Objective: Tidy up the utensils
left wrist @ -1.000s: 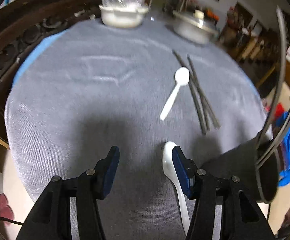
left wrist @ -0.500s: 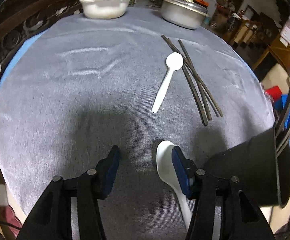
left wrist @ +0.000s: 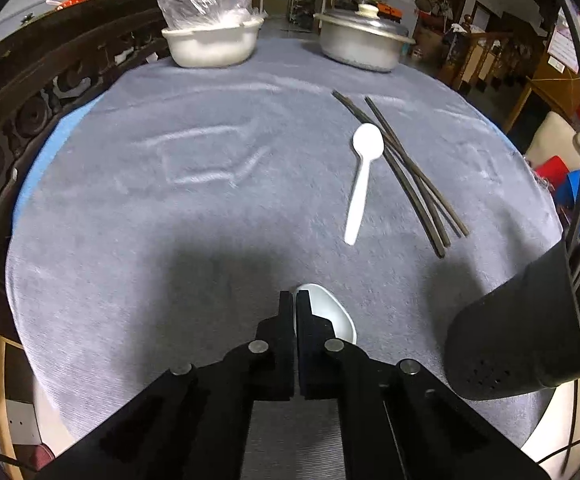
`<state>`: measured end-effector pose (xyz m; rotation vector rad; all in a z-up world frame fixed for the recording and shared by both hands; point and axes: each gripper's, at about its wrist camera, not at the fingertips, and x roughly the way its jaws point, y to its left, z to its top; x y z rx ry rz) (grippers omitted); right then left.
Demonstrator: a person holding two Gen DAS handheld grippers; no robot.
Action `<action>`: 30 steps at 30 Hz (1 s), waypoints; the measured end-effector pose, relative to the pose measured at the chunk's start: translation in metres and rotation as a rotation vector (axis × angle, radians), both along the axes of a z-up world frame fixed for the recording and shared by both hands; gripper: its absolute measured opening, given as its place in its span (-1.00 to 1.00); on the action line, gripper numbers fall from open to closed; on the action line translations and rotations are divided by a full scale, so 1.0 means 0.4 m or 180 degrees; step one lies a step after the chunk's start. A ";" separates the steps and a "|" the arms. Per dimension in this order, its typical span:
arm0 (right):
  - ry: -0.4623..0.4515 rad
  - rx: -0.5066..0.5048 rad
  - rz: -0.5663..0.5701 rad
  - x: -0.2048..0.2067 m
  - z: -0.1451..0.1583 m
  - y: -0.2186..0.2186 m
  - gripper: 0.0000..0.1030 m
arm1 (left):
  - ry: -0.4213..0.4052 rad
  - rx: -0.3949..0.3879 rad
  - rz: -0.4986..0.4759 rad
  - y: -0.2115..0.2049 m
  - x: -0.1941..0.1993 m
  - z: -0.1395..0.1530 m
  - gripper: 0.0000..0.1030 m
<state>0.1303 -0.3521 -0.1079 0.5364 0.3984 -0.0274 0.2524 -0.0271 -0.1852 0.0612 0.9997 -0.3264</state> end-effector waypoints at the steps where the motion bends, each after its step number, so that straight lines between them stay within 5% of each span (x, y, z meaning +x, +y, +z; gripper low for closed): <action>1: 0.0006 0.0006 0.0005 0.002 -0.001 0.002 -0.78 | -0.0035 0.0009 0.0021 0.008 0.001 0.008 -0.98; 4: 0.0016 0.0016 0.0032 0.006 -0.002 0.006 -0.78 | -0.0027 -0.0046 0.0012 0.025 -0.007 0.020 -0.97; 6: 0.0015 0.0006 0.0057 0.007 -0.002 0.012 -0.78 | 0.0104 -0.0113 0.0030 0.030 -0.012 0.019 -0.62; 8: 0.0023 0.0007 0.0092 0.009 -0.003 0.019 -0.78 | 0.0188 -0.0209 0.0022 0.023 -0.023 0.017 -0.07; 11: 0.0028 -0.0009 0.0136 0.011 -0.003 0.030 -0.78 | 0.0235 -0.0267 -0.0048 -0.002 -0.028 0.014 -0.06; 17: 0.0033 -0.0032 0.0176 0.008 -0.005 0.036 -0.78 | 0.0259 -0.0192 -0.0063 -0.030 -0.013 -0.015 -0.10; 21: 0.0052 0.0010 0.0165 0.009 -0.012 0.026 -0.78 | 0.0227 -0.0240 -0.0057 -0.017 -0.009 -0.011 -0.58; 22: 0.0057 0.0020 0.0164 0.009 -0.014 0.025 -0.78 | 0.0239 -0.0264 -0.0052 -0.012 -0.008 -0.010 -0.88; 30: 0.0050 0.0012 0.0179 0.010 -0.009 0.034 -0.78 | 0.0080 -0.0380 0.0038 0.018 -0.018 0.013 -0.91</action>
